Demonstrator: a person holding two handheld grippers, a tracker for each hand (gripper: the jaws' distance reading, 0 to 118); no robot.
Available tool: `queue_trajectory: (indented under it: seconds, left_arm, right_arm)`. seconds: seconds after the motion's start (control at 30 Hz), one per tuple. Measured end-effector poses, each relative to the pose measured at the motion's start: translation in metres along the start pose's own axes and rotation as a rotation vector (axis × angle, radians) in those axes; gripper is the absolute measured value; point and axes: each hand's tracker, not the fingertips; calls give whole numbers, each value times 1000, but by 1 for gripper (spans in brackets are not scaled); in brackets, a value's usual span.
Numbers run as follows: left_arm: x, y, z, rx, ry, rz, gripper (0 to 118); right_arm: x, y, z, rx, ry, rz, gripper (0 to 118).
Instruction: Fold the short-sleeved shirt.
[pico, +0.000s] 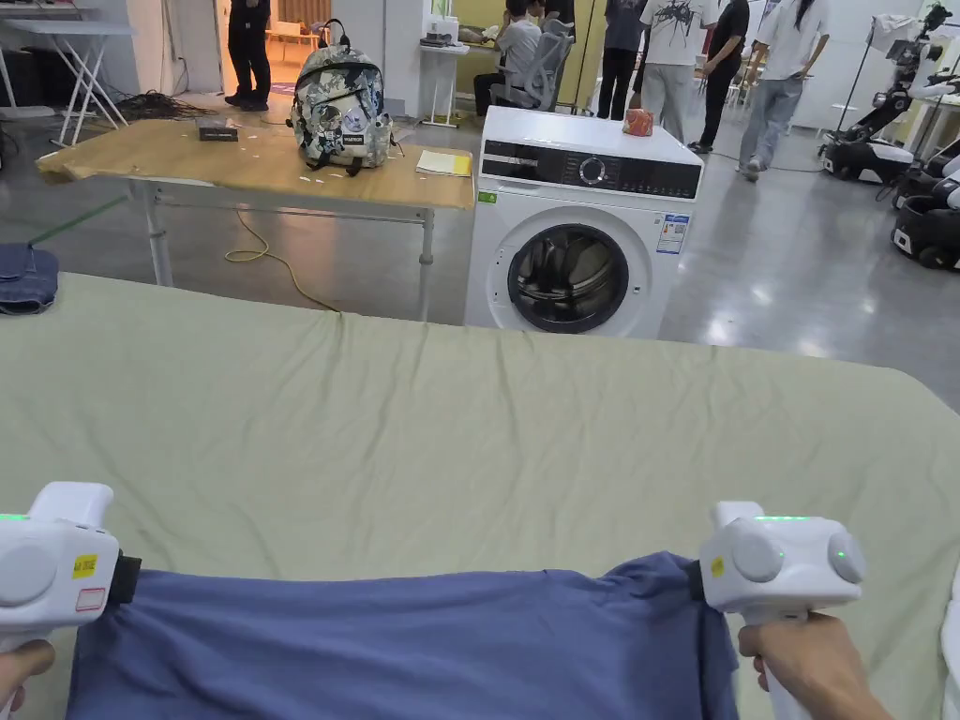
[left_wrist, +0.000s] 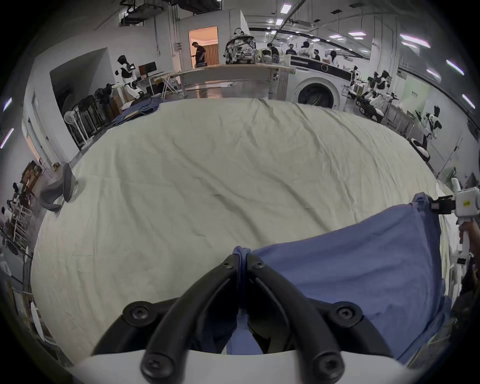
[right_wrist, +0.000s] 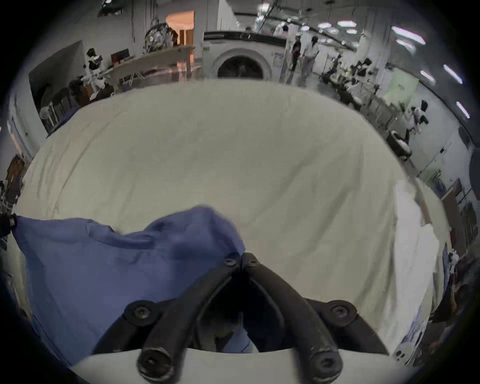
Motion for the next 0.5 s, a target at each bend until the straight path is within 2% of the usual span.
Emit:
queue_trajectory:
  seconds: [0.13, 0.17, 0.23, 0.5]
  left_arm:
    - [-4, 11, 27, 61, -36, 18, 0]
    - [-2, 14, 34, 68, -31, 15, 0]
    - [2, 19, 54, 109, -35, -1, 0]
    - [6, 48, 148, 276, -69, -5, 0]
  right_arm:
    - [31, 5, 43, 96, 30, -55, 0]
    - [34, 6, 53, 84, 28, -45, 0]
    - [48, 7, 74, 165, 27, -46, 0]
    - [62, 11, 198, 412, 0, -70, 0]
